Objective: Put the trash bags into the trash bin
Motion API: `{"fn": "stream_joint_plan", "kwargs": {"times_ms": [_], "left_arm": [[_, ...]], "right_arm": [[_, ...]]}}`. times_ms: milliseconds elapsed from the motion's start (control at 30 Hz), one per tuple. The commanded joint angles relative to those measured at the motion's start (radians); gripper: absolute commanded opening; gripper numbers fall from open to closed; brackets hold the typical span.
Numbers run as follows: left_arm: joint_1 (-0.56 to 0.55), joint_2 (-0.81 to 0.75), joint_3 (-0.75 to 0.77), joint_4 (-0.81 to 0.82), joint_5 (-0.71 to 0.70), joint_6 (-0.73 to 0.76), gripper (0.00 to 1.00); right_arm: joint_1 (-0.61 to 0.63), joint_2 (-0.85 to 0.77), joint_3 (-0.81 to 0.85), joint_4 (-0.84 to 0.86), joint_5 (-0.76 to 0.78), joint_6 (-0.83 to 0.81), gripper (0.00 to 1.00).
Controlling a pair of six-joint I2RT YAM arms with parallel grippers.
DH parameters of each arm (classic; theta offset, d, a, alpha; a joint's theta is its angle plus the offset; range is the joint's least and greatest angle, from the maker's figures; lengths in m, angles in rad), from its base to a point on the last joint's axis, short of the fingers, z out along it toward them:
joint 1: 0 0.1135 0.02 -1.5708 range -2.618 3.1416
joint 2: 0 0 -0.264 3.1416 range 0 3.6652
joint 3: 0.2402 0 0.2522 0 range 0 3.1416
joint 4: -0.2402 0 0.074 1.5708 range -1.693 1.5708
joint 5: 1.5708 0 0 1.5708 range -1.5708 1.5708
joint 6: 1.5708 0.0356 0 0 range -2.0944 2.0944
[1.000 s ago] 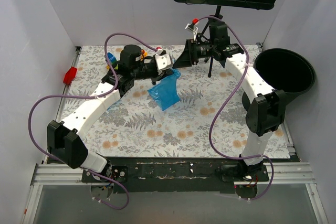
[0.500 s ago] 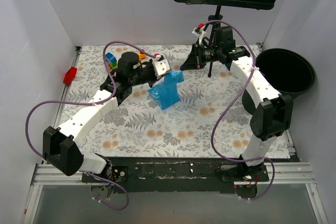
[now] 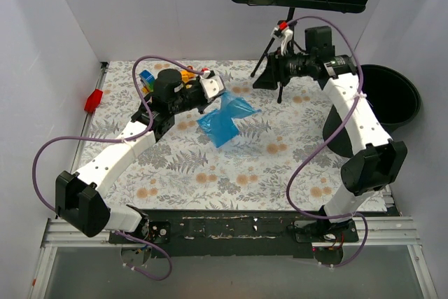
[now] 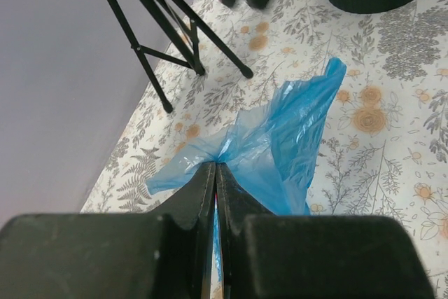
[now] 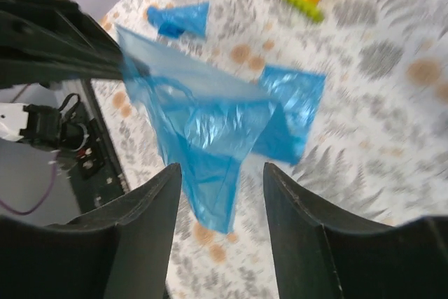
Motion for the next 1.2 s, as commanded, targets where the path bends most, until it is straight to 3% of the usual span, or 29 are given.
{"fn": "stream_joint_plan", "kwargs": {"times_ms": [0,167,467,933,1167], "left_arm": [[0.004,-0.024,0.003,0.005,0.088,-0.002,0.0],[0.004,-0.01,0.04,0.004,0.131,-0.023,0.0],[0.004,-0.023,0.067,-0.006,0.137,-0.051,0.0],[0.004,-0.029,0.077,0.004,0.117,-0.075,0.0],[0.004,-0.026,0.08,0.022,0.108,-0.094,0.0]], "right_arm": [[-0.012,-0.023,0.162,0.023,-0.056,-0.159,0.6],[-0.003,-0.005,0.081,0.164,-0.262,-0.04,0.76],[0.052,0.077,0.08,0.176,-0.337,-0.015,0.81],[0.101,0.097,0.058,0.149,-0.317,-0.041,0.75],[0.101,0.108,0.047,0.138,-0.305,-0.047,0.61]]}}
